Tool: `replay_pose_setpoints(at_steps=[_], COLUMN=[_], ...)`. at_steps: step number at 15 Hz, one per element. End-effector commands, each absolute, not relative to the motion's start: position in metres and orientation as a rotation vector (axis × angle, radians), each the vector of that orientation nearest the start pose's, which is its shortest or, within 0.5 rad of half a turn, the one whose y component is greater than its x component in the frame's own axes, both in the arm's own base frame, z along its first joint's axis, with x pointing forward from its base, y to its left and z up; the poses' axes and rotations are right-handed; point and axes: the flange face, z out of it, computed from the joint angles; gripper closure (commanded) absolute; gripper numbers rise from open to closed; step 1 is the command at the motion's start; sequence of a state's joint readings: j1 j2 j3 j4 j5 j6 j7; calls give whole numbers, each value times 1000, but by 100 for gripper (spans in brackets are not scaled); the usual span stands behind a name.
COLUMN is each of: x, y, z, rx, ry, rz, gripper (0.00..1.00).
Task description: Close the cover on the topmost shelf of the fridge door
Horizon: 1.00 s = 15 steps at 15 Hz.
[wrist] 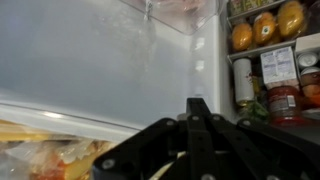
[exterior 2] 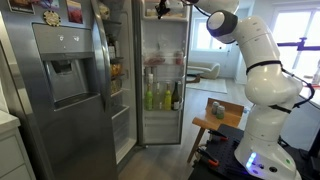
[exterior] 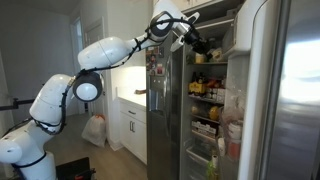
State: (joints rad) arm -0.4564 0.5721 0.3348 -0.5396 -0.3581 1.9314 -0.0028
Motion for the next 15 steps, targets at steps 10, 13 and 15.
replay_pose_setpoints(at_steps=[10, 13, 15], x=[619, 611, 601], y=[-123, -101, -96], z=[782, 780, 780], rx=[-3178, -3159, -3160], ry=[-168, -243, -280], rz=[-666, -556, -473], gripper=[99, 92, 66])
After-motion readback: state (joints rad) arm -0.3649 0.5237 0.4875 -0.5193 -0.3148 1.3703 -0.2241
